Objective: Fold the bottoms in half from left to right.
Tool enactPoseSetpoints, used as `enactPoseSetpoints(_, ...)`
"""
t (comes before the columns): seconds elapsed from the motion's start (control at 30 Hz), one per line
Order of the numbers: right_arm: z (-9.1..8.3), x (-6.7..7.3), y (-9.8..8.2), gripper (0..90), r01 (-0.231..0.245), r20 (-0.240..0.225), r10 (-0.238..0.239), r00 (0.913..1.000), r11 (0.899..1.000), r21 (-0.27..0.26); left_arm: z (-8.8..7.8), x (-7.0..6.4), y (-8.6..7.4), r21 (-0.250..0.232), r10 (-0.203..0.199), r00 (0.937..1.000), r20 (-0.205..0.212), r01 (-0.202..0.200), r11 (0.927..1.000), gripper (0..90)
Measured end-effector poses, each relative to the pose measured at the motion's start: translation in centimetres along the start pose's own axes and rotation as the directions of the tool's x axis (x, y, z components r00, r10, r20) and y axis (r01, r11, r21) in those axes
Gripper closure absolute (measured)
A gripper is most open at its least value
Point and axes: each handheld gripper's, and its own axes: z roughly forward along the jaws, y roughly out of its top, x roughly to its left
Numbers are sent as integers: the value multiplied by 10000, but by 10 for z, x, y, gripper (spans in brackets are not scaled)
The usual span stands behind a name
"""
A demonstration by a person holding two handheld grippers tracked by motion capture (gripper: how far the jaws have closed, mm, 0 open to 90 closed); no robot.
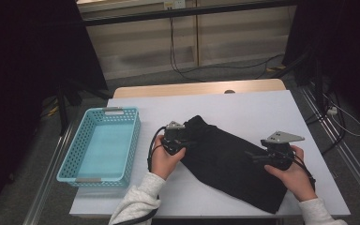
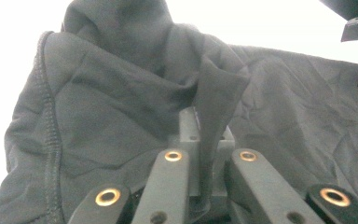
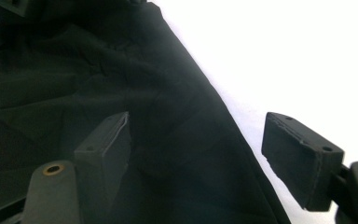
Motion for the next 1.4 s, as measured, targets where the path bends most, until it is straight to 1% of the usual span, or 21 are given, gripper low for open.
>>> enactPoseSetpoints(0.03, 0, 0, 0, 235, 4, 2, -4, 10000, 10000, -8, 0, -1, 1, -92, 6, 9999, -165, -8, 10000, 881)
enactPoseSetpoints(0.07, 0, 0, 0, 235, 2, -3, -2, 10000, 10000, -13, 0, -2, 2, -92, 48, 10000, 34, -48, 9999, 881)
enactPoseSetpoints(0.13, 0, 0, 0, 235, -13, 13, 13, 10000, 10000, -11, -2, -10, 4, -184, 230, 9995, 210, -226, 9996, 881)
enactPoseSetpoints(0.2, 0, -1, 0, 234, -49, 32, 49, 10000, 10000, -1, -3, -20, 4, -214, 499, 9973, 543, -488, 9986, 880)
enactPoseSetpoints(0.27, 1, -2, -1, 235, -62, 42, 62, 10000, 10000, 10, -1, -28, 1, -46, 647, 9934, 949, -646, 9979, 872)
enactPoseSetpoints(0.3, 1, -2, -2, 234, -49, 51, 49, 10000, 10000, 22, 2, -31, -3, 51, 786, 9914, 1044, -796, 9968, 856)
enactPoseSetpoints(0.4, 2, 0, -1, 234, -12, 22, 12, 10000, 10000, 41, 6, -34, -8, 328, 709, 9873, 1423, -763, 9965, 693)
enactPoseSetpoints(0.43, 2, 1, -1, 234, -34, 1, 34, 10000, 10000, 38, 6, -33, -7, 421, 752, 9886, 1301, -813, 9958, 633)
enactPoseSetpoints(0.53, 4, 3, 2, 234, 19, -52, -19, 10000, 10000, -20, -2, -29, -3, 346, 819, 9911, 1048, -860, 9957, 466)
enactPoseSetpoints(0.7, 12, 7, 7, 239, 84, -199, -84, 9998, 10000, -32, -16, -20, 0, 221, 814, 9939, 748, -832, 9963, 344)
enactPoseSetpoints(0.8, 20, 12, 11, 261, 189, -237, -189, 9995, 9998, 1, -24, -12, 0, 251, 858, 9961, 200, -863, 9960, 307)
enactPoseSetpoints(0.87, 25, 18, 15, 270, 304, -390, -303, 9988, 9995, 30, -28, -5, -1, 250, 808, 9967, 20, -808, 9964, 300)
enactPoseSetpoints(0.93, 29, 23, 19, 316, 426, -483, -425, 9979, 9991, 26, -31, -1, -1, 359, 938, 9949, -372, -925, 9951, 276)
enactPoseSetpoints(1.0, 34, 27, 25, 344, 438, -496, -442, 9978, 9990, -94, -32, 4, -3, 317, 779, 9959, -462, -765, 9966, 260)
enactPoseSetpoints(1.07, 39, 30, 33, 406, 474, -473, -481, 9977, 9988, -147, -31, 8, -4, 389, 830, 9945, -631, -807, 9960, 259)
enactPoseSetpoints(1.17, 47, 34, 45, 462, 758, -458, -765, 9960, 9970, -171, -30, 11, -5, 416, 928, 9919, -869, -894, 9951, 268)
enactPoseSetpoints(1.2, 49, 35, 49, 460, 753, -556, -765, 9955, 9969, -246, -29, 12, -6, 321, 852, 9914, -993, -824, 9961, 272)
enactPoseSetpoints(1.27, 53, 39, 58, 433, 541, -734, -570, 9957, 9977, -406, -29, 16, -6, 349, 950, 9878, -1230, -914, 9952, 279)
enactPoseSetpoints(1.33, 58, 42, 66, 443, 524, -694, -563, 9960, 9970, -562, -28, 19, -7, 293, 793, 9877, -1346, -760, 9967, 280)
enactPoseSetpoints(1.37, 62, 44, 69, 446, 552, -709, -592, 9957, 9968, -578, -29, 22, -7, 311, 833, 9859, -1450, -797, 9963, 287)
enactPoseSetpoints(1.4, 67, 46, 72, 468, 503, -748, -543, 9957, 9972, -548, -28, 23, -8, 300, 710, 9871, -1438, -674, 9973, 294)
